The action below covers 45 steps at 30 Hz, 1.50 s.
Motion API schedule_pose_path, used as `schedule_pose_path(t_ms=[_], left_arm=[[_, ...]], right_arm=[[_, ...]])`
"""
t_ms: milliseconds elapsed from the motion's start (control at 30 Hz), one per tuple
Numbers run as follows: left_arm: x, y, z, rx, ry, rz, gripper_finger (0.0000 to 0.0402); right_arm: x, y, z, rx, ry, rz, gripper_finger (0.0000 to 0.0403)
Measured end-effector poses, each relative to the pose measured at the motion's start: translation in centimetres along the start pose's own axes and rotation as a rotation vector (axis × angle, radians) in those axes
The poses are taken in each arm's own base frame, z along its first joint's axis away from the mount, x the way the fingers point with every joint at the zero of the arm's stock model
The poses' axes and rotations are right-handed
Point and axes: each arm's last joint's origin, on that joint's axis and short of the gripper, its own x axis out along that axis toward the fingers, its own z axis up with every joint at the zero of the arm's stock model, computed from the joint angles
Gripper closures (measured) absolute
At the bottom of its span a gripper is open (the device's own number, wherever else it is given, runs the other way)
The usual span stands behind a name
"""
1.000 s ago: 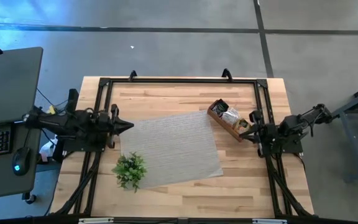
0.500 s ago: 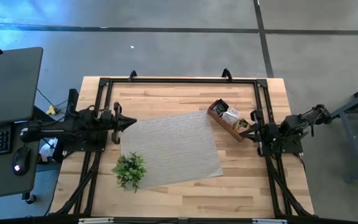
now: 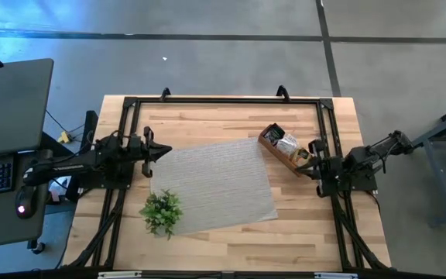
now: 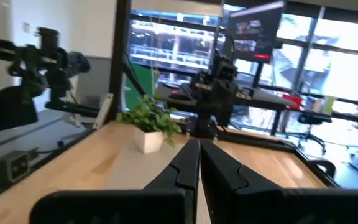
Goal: Pick & Place Tea
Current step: Return to Home Position
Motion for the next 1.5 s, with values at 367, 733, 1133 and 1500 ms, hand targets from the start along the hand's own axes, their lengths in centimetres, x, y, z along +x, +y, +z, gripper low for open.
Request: schedule_pose_path(t_ms=[367, 733, 1133, 1500], left_arm=[[0.0, 0.0, -0.1, 0.013, 0.016, -0.003, 0.0401], [-0.3, 0.2, -2.4, -0.199, 0.252, 0.049, 0.0401], [-0.4, 0.3, -2.5, -0.197, 0.266, 0.076, 0.0401], [-0.4, 0.3, -2.5, -0.197, 0.269, 0.079, 0.0401]], right_arm=[[0.2, 0.3, -1.6, -0.011, 0.038, -0.008, 0.0391], [0.2, 0.4, -1.7, 0.029, 0.048, 0.008, 0.0391], [0.4, 0.5, -2.9, 0.064, 0.033, -0.038, 0.0391], [0.6, 0.3, -3.7, 0.052, 0.118, -0.095, 0.0391]])
